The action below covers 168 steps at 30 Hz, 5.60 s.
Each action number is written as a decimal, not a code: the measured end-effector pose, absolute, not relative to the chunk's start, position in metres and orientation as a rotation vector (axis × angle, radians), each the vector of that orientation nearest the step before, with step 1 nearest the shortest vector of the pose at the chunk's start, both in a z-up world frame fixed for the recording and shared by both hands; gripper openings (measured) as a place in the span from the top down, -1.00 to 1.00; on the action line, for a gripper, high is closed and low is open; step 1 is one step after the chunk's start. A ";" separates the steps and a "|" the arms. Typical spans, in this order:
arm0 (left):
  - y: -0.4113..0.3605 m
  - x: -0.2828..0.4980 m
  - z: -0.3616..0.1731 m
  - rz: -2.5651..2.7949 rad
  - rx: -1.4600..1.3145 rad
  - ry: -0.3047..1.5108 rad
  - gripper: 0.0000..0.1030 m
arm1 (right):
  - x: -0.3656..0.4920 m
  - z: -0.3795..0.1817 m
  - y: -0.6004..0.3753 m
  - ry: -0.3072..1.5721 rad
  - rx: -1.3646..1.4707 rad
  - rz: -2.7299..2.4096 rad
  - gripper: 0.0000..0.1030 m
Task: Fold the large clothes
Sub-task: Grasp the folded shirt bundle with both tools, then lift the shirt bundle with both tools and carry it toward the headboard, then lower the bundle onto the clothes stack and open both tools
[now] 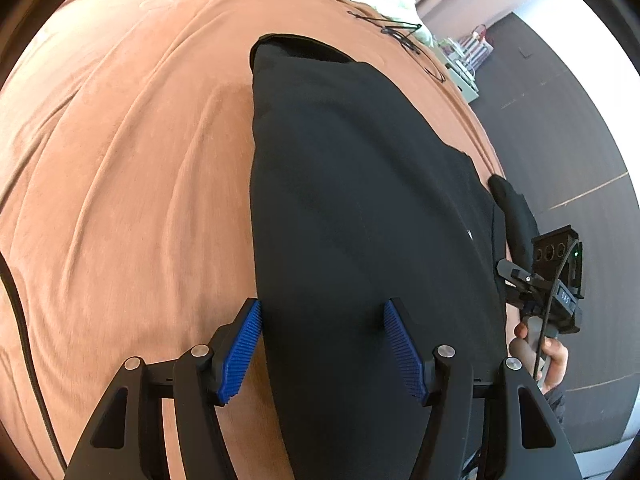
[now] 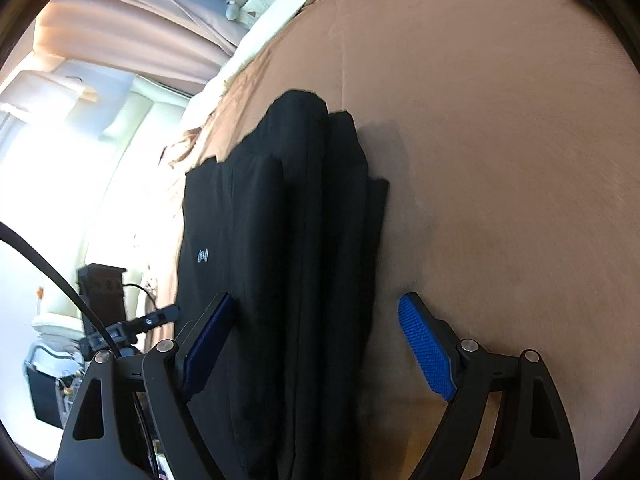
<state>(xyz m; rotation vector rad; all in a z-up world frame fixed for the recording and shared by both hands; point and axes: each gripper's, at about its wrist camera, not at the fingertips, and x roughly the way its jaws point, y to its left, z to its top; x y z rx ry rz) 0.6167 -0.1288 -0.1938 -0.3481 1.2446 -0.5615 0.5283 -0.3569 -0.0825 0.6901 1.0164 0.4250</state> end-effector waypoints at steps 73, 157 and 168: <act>0.352 0.327 0.066 -0.246 -0.641 0.581 0.60 | 0.366 0.147 -0.081 0.648 0.151 0.971 0.78; 0.569 0.296 -0.132 0.475 -0.567 0.833 0.06 | 0.928 -0.173 -0.169 1.171 0.176 0.823 0.61; 0.532 0.282 -0.142 0.459 -0.580 0.862 -0.27 | 0.887 -0.114 -0.214 1.133 0.074 0.871 -0.01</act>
